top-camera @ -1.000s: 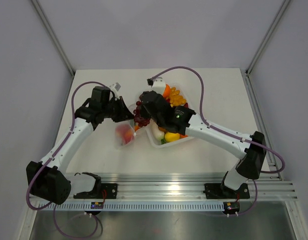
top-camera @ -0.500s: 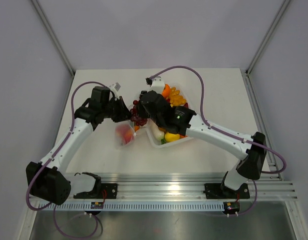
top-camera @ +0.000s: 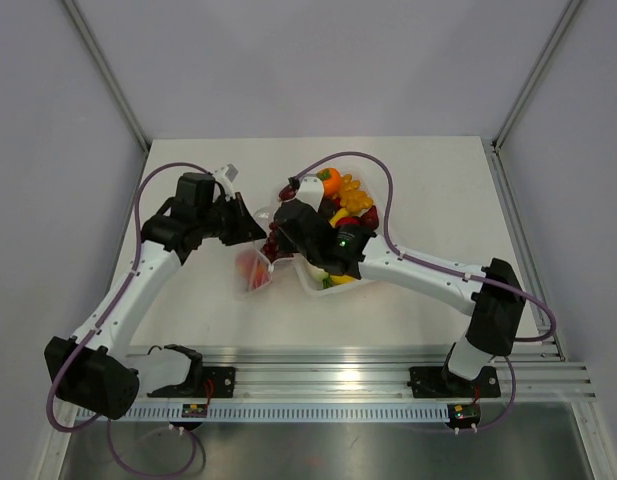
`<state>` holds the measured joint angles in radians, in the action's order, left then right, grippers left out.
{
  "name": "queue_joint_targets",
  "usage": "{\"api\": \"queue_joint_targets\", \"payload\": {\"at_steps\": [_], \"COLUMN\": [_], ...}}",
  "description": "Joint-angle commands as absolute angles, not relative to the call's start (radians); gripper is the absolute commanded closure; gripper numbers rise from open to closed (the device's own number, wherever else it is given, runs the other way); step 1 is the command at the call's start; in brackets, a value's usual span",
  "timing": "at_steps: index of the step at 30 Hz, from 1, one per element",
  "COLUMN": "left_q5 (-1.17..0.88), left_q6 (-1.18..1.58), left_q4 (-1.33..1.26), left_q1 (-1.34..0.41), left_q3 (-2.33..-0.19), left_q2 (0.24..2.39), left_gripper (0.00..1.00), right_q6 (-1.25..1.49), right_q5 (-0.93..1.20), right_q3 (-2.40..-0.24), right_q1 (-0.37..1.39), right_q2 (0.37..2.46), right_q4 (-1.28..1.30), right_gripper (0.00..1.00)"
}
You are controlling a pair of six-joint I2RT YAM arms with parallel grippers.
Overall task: Place the food in the zip-top bag and seal the zipper
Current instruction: Place the fake fruit in the zipper food storage bag.
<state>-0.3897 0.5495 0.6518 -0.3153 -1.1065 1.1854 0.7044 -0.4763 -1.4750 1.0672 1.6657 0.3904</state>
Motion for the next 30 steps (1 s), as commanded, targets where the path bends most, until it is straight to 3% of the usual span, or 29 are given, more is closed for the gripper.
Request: {"api": "queue_joint_targets", "payload": {"at_steps": [1,3,4,5,7,8,12,20,23,24,27,30], "left_q5": [-0.428,-0.434,-0.436,-0.436,-0.426,-0.423,-0.405,-0.368,-0.368,-0.367,-0.361,-0.359], "left_q6": [0.551,0.554,0.554,0.552,0.551,0.548,0.542,0.526,0.528,0.526,0.523,0.522], "left_q4": [0.627,0.626,0.627,0.627,0.635,0.637,0.646,0.649,0.652,0.65,0.661,0.661], "left_q1": [-0.319,-0.319,-0.319,-0.319,-0.319,-0.319,-0.319,-0.319,-0.318,-0.318,-0.318,-0.318], "left_q3": [-1.173,-1.177,-1.178,-1.18,-1.18,-1.18,-1.178,-1.175,-1.184,-1.187,-1.195,-1.204], "left_q2": [1.14,1.135,1.131,1.128,1.124,1.124,1.124,1.129,1.134,1.135,1.137,1.135], "left_gripper": [1.0,1.0,1.0,1.0,1.0,1.0,1.0,1.0,1.0,1.0,1.0,1.0], "right_q6": [0.721,0.707,0.706,0.697,0.669,0.658,0.643,0.588,0.603,0.606,0.609,0.601], "right_q5": [-0.465,-0.436,-0.43,-0.416,-0.391,-0.385,-0.394,-0.563,-0.545,-0.531,-0.416,-0.304], "right_q3": [-1.48,-1.492,-1.502,-1.525,-1.555,-1.572,-1.534,-1.398,-1.367,-1.358,-1.309,-1.281], "right_q1": [1.08,1.08,1.08,1.08,1.08,1.08,1.08,1.077,1.039,1.016,0.977,0.948], "right_q2": [1.686,1.707,1.716,1.726,1.743,1.741,1.633,1.416,1.402,1.405,1.414,1.453], "right_q4": [0.351,0.357,0.37,0.377,0.423,0.448,0.434,0.445,0.504,0.518,0.523,0.509], "right_gripper": [0.86,0.85,0.79,0.69,0.31,0.26,0.26,0.34,0.3,0.22,0.14,0.14]}}
